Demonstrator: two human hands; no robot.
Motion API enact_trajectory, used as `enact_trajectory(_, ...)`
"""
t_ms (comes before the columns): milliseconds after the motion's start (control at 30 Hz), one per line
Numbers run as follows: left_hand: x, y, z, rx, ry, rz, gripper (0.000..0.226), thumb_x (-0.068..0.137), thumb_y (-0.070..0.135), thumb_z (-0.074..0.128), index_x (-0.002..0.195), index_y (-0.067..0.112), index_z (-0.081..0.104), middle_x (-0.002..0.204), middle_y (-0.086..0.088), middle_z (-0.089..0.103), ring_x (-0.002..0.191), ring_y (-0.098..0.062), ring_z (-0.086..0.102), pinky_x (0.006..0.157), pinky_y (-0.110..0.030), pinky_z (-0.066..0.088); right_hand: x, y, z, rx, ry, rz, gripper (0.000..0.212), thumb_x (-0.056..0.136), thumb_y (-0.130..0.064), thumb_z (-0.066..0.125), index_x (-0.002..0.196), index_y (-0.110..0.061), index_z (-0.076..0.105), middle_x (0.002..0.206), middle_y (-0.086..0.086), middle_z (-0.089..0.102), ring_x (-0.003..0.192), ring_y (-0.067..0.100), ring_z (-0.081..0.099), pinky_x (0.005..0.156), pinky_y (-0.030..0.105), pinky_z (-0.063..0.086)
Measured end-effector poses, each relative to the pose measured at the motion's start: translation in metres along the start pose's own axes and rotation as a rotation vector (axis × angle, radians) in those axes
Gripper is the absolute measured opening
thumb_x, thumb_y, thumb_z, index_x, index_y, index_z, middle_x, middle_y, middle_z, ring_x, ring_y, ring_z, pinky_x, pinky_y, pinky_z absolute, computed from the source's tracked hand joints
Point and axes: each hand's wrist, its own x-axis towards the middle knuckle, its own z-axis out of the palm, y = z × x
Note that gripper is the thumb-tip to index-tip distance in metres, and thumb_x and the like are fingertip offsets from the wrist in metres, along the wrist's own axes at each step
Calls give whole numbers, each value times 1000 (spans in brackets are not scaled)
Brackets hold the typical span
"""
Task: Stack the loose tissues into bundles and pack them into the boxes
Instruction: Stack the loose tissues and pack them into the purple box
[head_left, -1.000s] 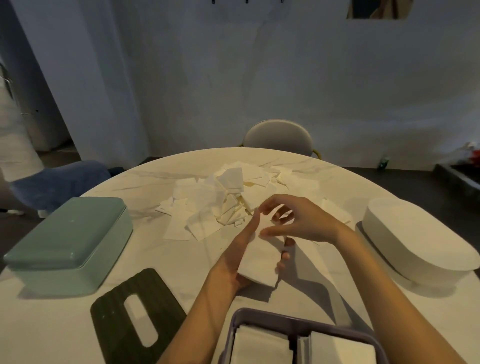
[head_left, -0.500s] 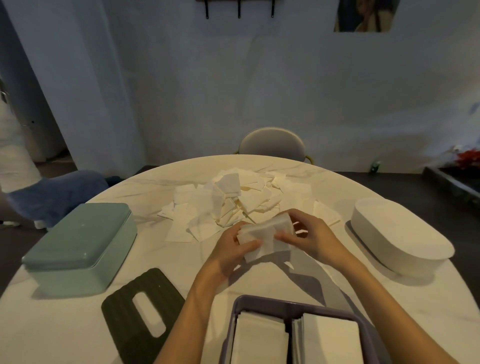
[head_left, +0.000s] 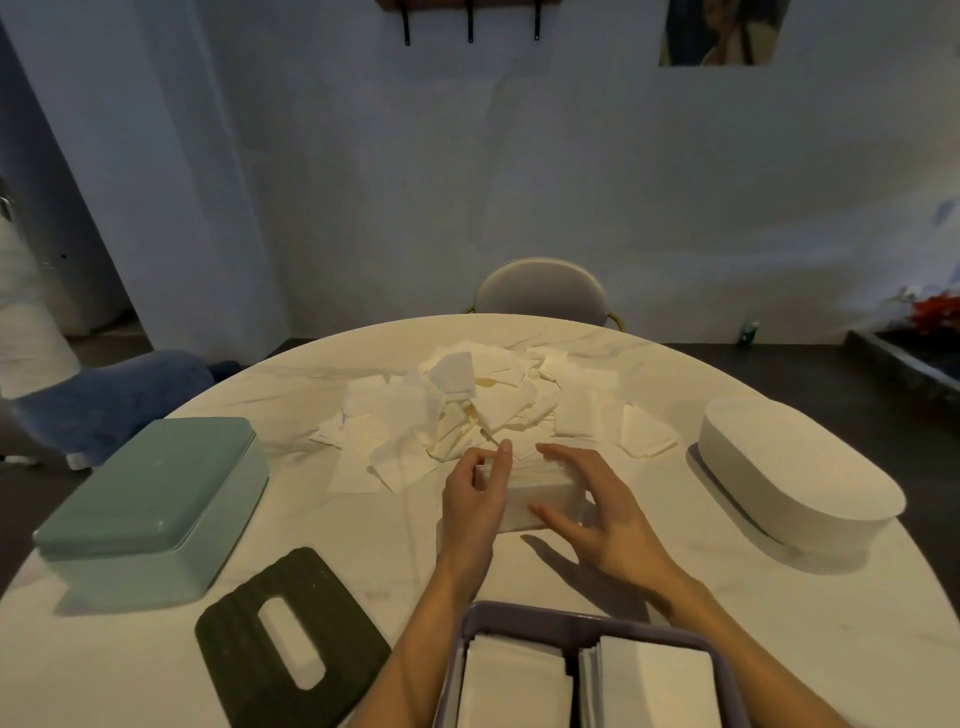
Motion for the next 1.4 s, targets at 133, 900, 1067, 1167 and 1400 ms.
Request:
enact_trajectory(133,5,-4,6,107,90,35,10,100,42,63,97,32,65,100,11,68,103,-20,65,84,-43,63,-5,-5,13,456,-9,202,73,85,-8,79,142,-38,45,136,-12,48,122,27,54,82,46,63)
enact_trajectory(900,14,-12,8,112,219,61,12,104,36,55,110,32,65,108,4,71,103,-17,66,89,-34,58,8,-16,36,583,-17,249,93,76,10,68,142,-50,40,123,3,56,108,36,65,73,44,60)
enact_trajectory(1067,13,-10,1,129,204,42,10,104,37,54,110,36,61,101,9,72,98,-13,66,85,-44,62,1,-15,24,317,-35,138,82,80,-2,71,144,-42,40,127,-2,55,111,21,61,79,29,61)
enact_trajectory(1167,10,-2,-7,52,10,2,32,97,59,58,111,31,64,107,5,70,97,-13,67,78,-35,63,-4,-11,14,234,-67,86,49,95,-19,70,138,-33,50,130,-11,58,116,18,60,88,32,60)
enact_trajectory(1400,12,-4,-34,455,-290,266,29,84,24,85,106,31,67,104,16,68,98,-4,63,81,-19,55,8,8,-13,128,0,38,29,95,-25,70,123,-27,63,121,-14,66,111,12,65,91,30,59)
